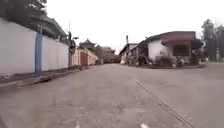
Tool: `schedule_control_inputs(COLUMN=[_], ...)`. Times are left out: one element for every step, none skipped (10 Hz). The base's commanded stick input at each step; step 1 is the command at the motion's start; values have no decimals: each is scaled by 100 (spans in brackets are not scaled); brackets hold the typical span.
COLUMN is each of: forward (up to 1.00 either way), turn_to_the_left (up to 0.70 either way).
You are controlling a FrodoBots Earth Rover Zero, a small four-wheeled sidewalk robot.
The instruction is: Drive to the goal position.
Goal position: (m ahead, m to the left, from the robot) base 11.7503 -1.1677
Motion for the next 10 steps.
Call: schedule_control_inputs(forward=[100, 100, 100, 100, 100, 100, 100, 100, 100, 100], turn_to_the_left=[-27, -27, -27, -27, -27, -27, -27, -16, 0, 0])
